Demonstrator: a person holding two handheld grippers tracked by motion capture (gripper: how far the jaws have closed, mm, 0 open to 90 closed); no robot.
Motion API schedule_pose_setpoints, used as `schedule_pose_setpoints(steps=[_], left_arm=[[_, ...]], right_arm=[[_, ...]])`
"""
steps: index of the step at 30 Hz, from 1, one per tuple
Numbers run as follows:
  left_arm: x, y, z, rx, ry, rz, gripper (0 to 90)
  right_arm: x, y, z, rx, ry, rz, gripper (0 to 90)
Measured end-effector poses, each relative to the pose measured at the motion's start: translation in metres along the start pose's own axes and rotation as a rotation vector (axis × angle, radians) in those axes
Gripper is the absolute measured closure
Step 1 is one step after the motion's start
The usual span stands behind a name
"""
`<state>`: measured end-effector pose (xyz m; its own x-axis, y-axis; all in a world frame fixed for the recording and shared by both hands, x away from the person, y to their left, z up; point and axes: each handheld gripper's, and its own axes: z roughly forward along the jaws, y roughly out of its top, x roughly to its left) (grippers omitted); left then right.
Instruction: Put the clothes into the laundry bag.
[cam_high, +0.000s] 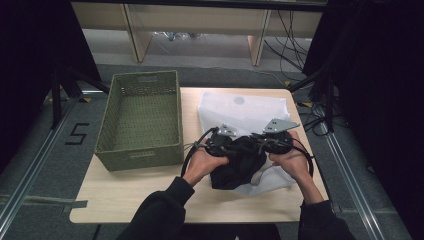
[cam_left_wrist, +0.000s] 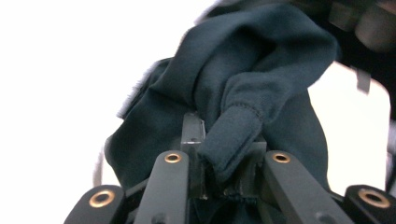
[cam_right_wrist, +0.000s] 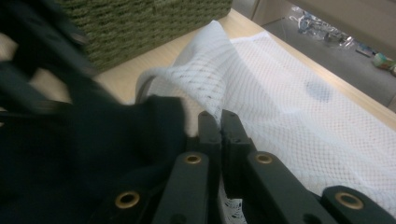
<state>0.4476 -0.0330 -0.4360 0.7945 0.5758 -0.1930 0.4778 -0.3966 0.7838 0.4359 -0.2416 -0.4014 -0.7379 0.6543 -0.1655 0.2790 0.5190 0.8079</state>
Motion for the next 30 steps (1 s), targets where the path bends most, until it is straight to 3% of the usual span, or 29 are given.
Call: schedule_pose_setpoints(steps=[2, 3, 4, 5, 7, 10, 11, 14, 17, 19, 21, 22, 23, 24, 25, 26, 27, 28, 29, 30], left_arm=[[0.010, -0.007, 0.015, 0.034, 0.033, -0.019, 73.5], [0.014, -0.012, 0.021, 0.041, 0.049, -0.055, 69.9], [0.018, -0.017, 0.024, 0.047, 0.055, -0.093, 64.6], [0.019, -0.023, 0.023, 0.037, 0.034, -0.106, 60.7], [0.018, -0.026, 0.015, 0.020, 0.025, -0.098, 51.2], [0.011, -0.027, -0.008, 0.047, 0.071, -0.051, 31.8], [0.008, -0.029, -0.018, 0.049, 0.074, -0.021, 28.3], [0.003, -0.039, -0.034, 0.055, 0.071, 0.015, 19.9], [0.002, -0.058, -0.024, 0.098, 0.041, 0.035, 15.3], [-0.003, -0.065, -0.008, 0.143, 0.028, 0.041, 16.2], [-0.006, -0.065, 0.005, 0.172, 0.040, 0.079, 16.0], [-0.009, -0.064, 0.012, 0.153, 0.061, 0.066, 15.7], [-0.009, -0.061, 0.016, 0.149, 0.070, 0.083, 23.1], [-0.009, -0.058, 0.019, 0.153, 0.069, 0.092, 44.5], [-0.008, -0.053, 0.021, 0.160, 0.080, 0.104, 51.8], [-0.008, -0.051, 0.022, 0.147, 0.076, 0.077, 65.1], [-0.007, -0.046, 0.022, 0.113, 0.077, 0.055, 71.0], [-0.005, -0.041, 0.020, 0.097, 0.092, 0.060, 73.8], [-0.003, -0.036, 0.019, 0.084, 0.106, 0.051, 74.5], [0.000, -0.031, 0.017, 0.054, 0.118, 0.025, 75.0]], right_arm=[[0.000, -0.001, 0.000, 0.012, 0.010, 0.009, 89.4], [-0.001, -0.001, 0.000, 0.011, -0.001, -0.003, 89.4], [-0.002, -0.003, 0.001, 0.020, -0.002, 0.004, 89.4], [-0.001, -0.005, 0.003, 0.027, 0.008, 0.006, 89.4], [-0.002, -0.010, 0.004, 0.039, 0.006, 0.009, 89.4], [-0.006, -0.013, 0.007, 0.046, 0.013, 0.009, 89.4], [-0.006, -0.014, 0.007, 0.048, 0.013, 0.016, 89.4], [-0.006, -0.013, 0.006, 0.044, -0.001, 0.020, 89.4], [-0.004, -0.013, 0.007, 0.047, 0.003, 0.008, 89.4], [-0.001, -0.012, 0.008, 0.060, 0.005, 0.041, 89.4], [-0.001, -0.011, 0.009, 0.047, 0.007, 0.005, 89.4], [0.000, -0.011, 0.009, 0.050, 0.015, 0.003, 89.4], [0.000, -0.010, 0.009, 0.044, 0.027, -0.009, 89.4], [0.001, -0.010, 0.008, 0.045, 0.016, 0.003, 89.4], [0.002, -0.009, 0.008, 0.044, 0.024, -0.005, 89.4], [0.005, -0.008, 0.007, 0.048, 0.037, -0.001, 89.4], [0.005, -0.007, 0.006, 0.041, 0.031, -0.009, 89.4], [0.006, -0.006, 0.004, 0.033, 0.027, 0.001, 89.4], [0.004, -0.004, 0.003, 0.028, 0.031, -0.015, 89.4], [0.005, -0.004, 0.001, 0.030, 0.032, 0.001, 89.4]])
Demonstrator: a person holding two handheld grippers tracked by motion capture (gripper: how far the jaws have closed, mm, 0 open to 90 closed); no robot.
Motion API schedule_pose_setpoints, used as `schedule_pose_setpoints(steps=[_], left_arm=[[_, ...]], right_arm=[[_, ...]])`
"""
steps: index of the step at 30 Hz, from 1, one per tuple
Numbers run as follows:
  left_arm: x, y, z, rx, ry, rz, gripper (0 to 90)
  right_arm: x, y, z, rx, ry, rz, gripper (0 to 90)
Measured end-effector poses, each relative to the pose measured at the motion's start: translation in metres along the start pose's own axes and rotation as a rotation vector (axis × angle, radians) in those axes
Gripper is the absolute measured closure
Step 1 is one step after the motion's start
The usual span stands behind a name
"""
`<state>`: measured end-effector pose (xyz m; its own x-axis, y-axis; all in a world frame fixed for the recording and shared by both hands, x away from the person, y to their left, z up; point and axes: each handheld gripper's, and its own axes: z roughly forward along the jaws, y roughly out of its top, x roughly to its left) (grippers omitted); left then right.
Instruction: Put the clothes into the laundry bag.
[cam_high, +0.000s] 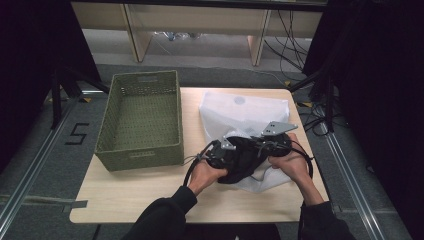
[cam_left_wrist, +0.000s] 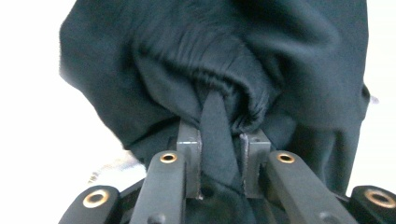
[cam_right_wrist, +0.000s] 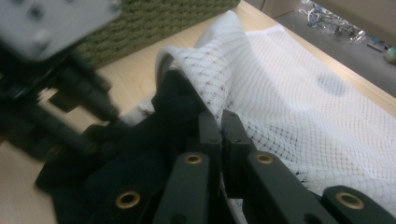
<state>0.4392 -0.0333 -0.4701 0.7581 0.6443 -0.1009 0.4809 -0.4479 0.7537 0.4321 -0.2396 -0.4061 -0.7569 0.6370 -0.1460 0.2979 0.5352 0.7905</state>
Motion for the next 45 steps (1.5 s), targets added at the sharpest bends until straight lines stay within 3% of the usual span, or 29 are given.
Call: schedule_pose_setpoints(steps=[1, 4, 5, 7, 9, 10, 13, 15, 16, 17, 19, 21, 22, 23, 24, 28, 30, 32, 33, 34, 36, 38, 41, 44, 45], left_arm=[[0.004, 0.005, -0.002, -0.014, 0.014, -0.011, 75.4], [0.010, 0.012, -0.001, -0.065, 0.004, -0.061, 75.7], [0.011, 0.009, 0.005, -0.063, 0.005, -0.072, 75.5], [0.013, 0.001, 0.017, -0.010, 0.006, -0.063, 70.4], [0.016, -0.010, 0.023, 0.010, -0.002, -0.110, 60.9], [0.015, -0.014, 0.021, 0.002, -0.006, -0.107, 58.0], [0.010, -0.017, 0.005, 0.028, 0.007, -0.049, 40.3], [0.006, -0.017, -0.006, 0.064, 0.026, -0.038, 31.2], [0.003, -0.019, -0.011, 0.086, 0.020, -0.010, 30.0], [0.001, -0.022, -0.014, 0.106, 0.026, 0.034, 31.4], [0.001, -0.028, -0.011, 0.123, 0.039, 0.059, 36.0], [0.002, -0.031, -0.001, 0.127, -0.011, 0.040, 57.6], [0.001, -0.029, 0.004, 0.120, -0.017, 0.044, 67.8], [0.000, -0.025, 0.010, 0.095, -0.020, 0.040, 75.8], [-0.001, -0.022, 0.012, 0.077, -0.019, 0.037, 81.7], [-0.002, 0.003, 0.012, -0.045, -0.046, -0.016, 85.0], [0.001, 0.008, 0.020, -0.066, -0.030, -0.028, 85.0], [0.007, 0.005, 0.034, -0.043, -0.016, -0.032, 84.2], [0.012, 0.002, 0.039, -0.015, -0.023, -0.042, 82.3], [0.012, -0.002, 0.044, -0.032, -0.016, -0.107, 79.0], [0.011, -0.007, 0.041, -0.001, -0.034, -0.089, 70.5], [0.009, -0.010, 0.030, 0.011, -0.025, -0.077, 55.3], [0.007, -0.014, 0.013, 0.005, -0.030, -0.050, 38.1], [0.004, -0.019, 0.012, 0.040, -0.024, 0.024, 29.3], [0.002, -0.020, 0.016, 0.060, -0.019, 0.045, 29.2]], right_arm=[[0.000, 0.001, -0.001, -0.012, -0.007, -0.006, 89.4], [0.000, 0.005, -0.008, -0.026, -0.004, 0.000, 89.4], [-0.001, 0.006, -0.008, -0.030, -0.003, -0.012, 89.4], [0.000, 0.005, -0.008, -0.027, -0.001, -0.008, 89.4], [-0.001, 0.003, -0.005, -0.021, -0.004, -0.008, 89.4], [0.000, 0.001, -0.004, -0.009, 0.006, 0.000, 89.4], [-0.002, -0.003, -0.002, 0.002, 0.001, -0.003, 89.4], [-0.004, -0.004, -0.002, 0.000, -0.010, 0.005, 89.4], [-0.004, -0.004, -0.002, 0.003, 0.004, 0.016, 89.4], [-0.004, -0.004, -0.003, 0.002, 0.004, 0.004, 89.4], [-0.004, -0.004, -0.002, 0.002, 0.005, 0.003, 89.4], [-0.002, -0.004, -0.002, 0.007, 0.000, 0.007, 89.4], [0.000, -0.004, -0.001, 0.014, 0.004, 0.012, 89.4], [0.000, -0.003, -0.001, 0.005, -0.002, -0.014, 89.4], [0.001, -0.002, -0.001, 0.011, 0.011, 0.002, 89.4], [0.001, -0.001, -0.003, -0.003, 0.001, -0.009, 89.4], [0.000, -0.001, -0.004, -0.007, 0.016, 0.001, 89.4], [0.000, -0.001, -0.004, -0.012, 0.004, 0.000, 89.4], [0.000, -0.001, -0.004, -0.009, 0.007, -0.005, 89.4], [0.000, -0.002, -0.004, -0.006, 0.011, -0.005, 89.4], [0.000, -0.003, -0.004, 0.005, 0.010, 0.010, 89.4], [-0.002, -0.005, -0.003, -0.001, 0.006, 0.020, 89.4], [-0.005, -0.005, -0.004, -0.003, 0.016, 0.010, 89.4], [-0.003, -0.005, -0.004, 0.006, 0.020, 0.034, 89.4], [-0.003, -0.005, -0.002, 0.001, 0.018, 0.014, 89.4]])
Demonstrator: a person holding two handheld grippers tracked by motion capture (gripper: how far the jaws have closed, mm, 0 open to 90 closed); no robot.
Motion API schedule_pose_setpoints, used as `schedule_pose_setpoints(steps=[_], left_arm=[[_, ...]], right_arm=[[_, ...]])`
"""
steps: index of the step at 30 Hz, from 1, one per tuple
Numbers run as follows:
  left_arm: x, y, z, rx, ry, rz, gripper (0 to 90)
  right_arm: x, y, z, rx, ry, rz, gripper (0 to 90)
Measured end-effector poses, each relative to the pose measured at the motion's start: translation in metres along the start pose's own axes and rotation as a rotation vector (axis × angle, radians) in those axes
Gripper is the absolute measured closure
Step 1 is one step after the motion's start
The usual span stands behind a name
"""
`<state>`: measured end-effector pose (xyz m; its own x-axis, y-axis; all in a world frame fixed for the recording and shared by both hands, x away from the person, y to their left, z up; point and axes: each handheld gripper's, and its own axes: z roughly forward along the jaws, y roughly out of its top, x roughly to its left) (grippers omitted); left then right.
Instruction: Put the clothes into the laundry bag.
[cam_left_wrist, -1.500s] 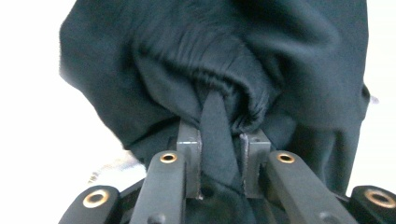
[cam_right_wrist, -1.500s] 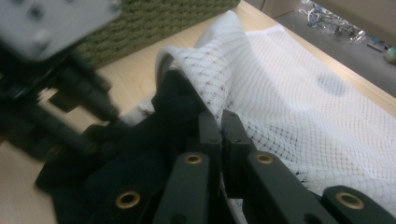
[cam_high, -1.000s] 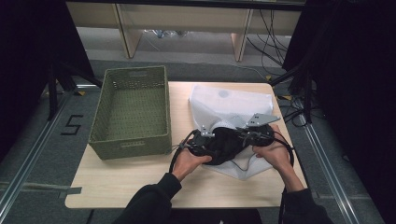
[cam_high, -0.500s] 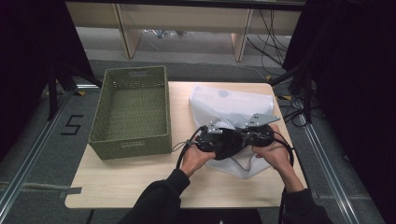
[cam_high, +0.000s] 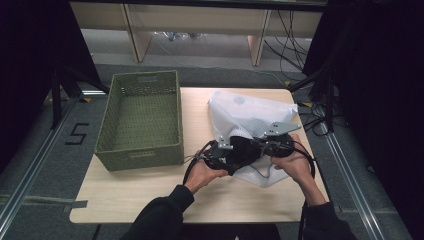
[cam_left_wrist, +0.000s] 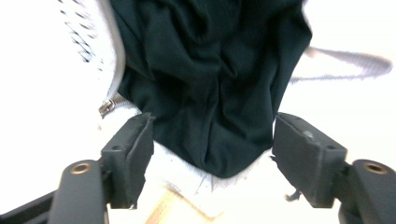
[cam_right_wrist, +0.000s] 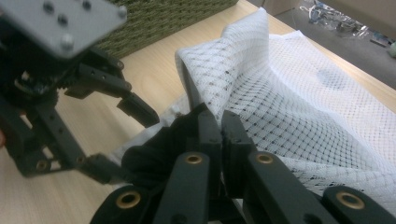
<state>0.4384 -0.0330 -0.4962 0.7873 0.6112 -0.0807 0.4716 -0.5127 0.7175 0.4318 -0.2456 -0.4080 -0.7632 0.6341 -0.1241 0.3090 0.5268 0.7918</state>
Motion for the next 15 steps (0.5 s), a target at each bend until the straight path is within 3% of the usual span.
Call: schedule_pose_setpoints(steps=[1, 3, 5, 6, 7, 9, 11, 12, 14, 15], left_arm=[[-0.001, 0.000, 0.004, 0.006, 0.008, 0.011, 34.6], [-0.002, 0.003, 0.014, 0.025, 0.016, 0.036, 63.8], [-0.002, 0.011, 0.019, -0.026, 0.021, -0.015, 82.5], [-0.002, 0.016, 0.020, -0.054, 0.015, -0.046, 84.3], [-0.002, 0.021, 0.020, -0.072, -0.001, -0.048, 85.0], [-0.001, 0.031, 0.019, -0.106, 0.018, -0.045, 85.0], [0.001, 0.031, 0.024, -0.122, 0.030, -0.070, 84.5], [0.005, 0.027, 0.029, -0.082, 0.037, -0.042, 83.3], [0.009, 0.021, 0.037, -0.044, 0.016, -0.049, 76.5], [0.007, 0.017, 0.039, -0.062, 0.010, -0.077, 72.9]], right_arm=[[0.002, 0.000, 0.000, 0.010, -0.001, 0.013, 89.4], [0.002, 0.000, 0.000, 0.003, -0.016, -0.006, 89.4], [0.003, 0.000, 0.000, 0.006, 0.002, 0.011, 89.4], [0.003, 0.000, -0.001, 0.004, -0.004, 0.009, 89.4], [0.002, 0.000, -0.002, 0.005, 0.005, 0.005, 89.4], [0.003, 0.000, -0.005, 0.002, 0.007, 0.012, 89.4], [0.000, 0.000, -0.006, -0.005, 0.005, -0.002, 89.4], [0.000, -0.001, -0.007, -0.003, 0.013, -0.003, 89.4], [-0.001, -0.005, -0.008, 0.006, 0.007, -0.007, 89.4], [-0.001, -0.007, -0.008, 0.014, 0.010, -0.007, 89.4]])
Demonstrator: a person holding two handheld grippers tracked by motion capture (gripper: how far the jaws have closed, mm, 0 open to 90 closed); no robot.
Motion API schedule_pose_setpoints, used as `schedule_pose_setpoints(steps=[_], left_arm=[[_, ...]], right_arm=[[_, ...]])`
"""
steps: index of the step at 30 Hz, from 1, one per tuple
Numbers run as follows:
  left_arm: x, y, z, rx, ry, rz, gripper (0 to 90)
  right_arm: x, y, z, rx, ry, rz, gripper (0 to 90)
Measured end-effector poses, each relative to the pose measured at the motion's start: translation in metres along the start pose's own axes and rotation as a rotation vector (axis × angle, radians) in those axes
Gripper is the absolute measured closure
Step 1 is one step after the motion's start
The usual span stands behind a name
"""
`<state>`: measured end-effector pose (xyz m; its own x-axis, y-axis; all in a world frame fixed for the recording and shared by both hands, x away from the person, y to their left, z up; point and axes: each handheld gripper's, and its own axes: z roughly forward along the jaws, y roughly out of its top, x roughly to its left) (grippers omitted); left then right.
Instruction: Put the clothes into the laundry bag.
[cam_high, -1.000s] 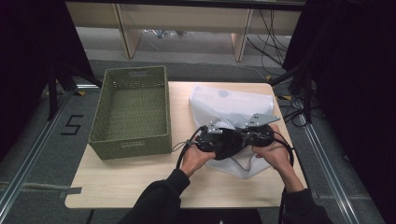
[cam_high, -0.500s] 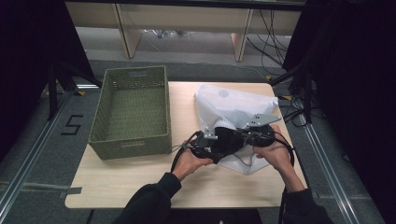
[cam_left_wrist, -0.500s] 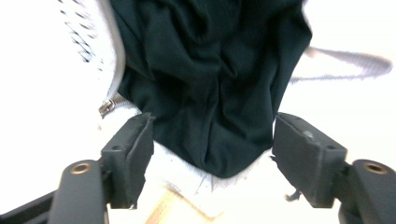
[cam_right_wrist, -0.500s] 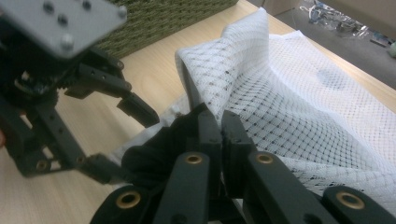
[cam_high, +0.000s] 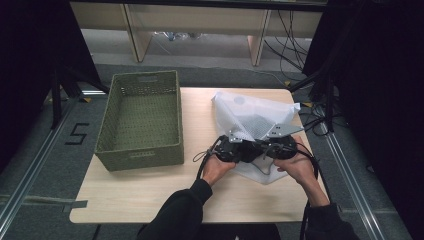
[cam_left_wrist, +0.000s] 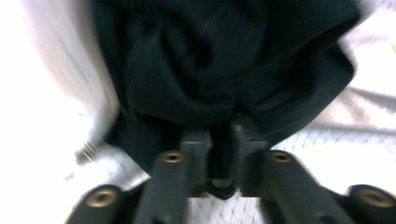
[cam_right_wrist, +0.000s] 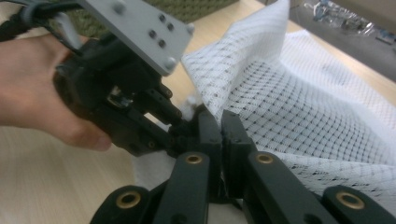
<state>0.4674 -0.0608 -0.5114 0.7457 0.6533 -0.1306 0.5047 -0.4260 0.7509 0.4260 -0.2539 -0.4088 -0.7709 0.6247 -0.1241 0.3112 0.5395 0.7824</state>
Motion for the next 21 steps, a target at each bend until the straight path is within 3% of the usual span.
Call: schedule_pose_setpoints(steps=[4, 6, 7, 10, 13, 15, 19, 21], left_arm=[[-0.005, -0.003, -0.016, 0.019, 0.044, 0.046, 52.1], [-0.004, -0.007, -0.030, 0.024, 0.051, 0.056, 47.2], [-0.003, -0.011, -0.037, 0.039, 0.064, 0.066, 45.2], [0.001, -0.017, -0.046, 0.054, 0.102, 0.077, 39.1], [0.008, -0.021, -0.039, 0.076, 0.127, 0.055, 41.1], [0.009, -0.021, -0.033, 0.069, 0.110, 0.038, 44.7], [0.007, -0.018, -0.024, 0.071, 0.103, 0.049, 45.3], [0.006, -0.016, -0.024, 0.076, 0.102, 0.061, 55.3]], right_arm=[[0.002, -0.009, 0.006, 0.038, 0.014, 0.033, 89.4], [0.002, -0.012, 0.010, 0.041, 0.007, 0.008, 89.4], [0.004, -0.013, 0.012, 0.055, 0.025, 0.020, 89.4], [0.007, -0.014, 0.018, 0.072, 0.028, -0.007, 89.4], [0.011, -0.017, 0.023, 0.100, 0.037, 0.003, 89.4], [0.011, -0.020, 0.027, 0.114, 0.044, -0.006, 89.3], [0.014, -0.026, 0.036, 0.126, 0.043, -0.010, 89.3], [0.015, -0.028, 0.039, 0.147, 0.049, -0.007, 89.3]])
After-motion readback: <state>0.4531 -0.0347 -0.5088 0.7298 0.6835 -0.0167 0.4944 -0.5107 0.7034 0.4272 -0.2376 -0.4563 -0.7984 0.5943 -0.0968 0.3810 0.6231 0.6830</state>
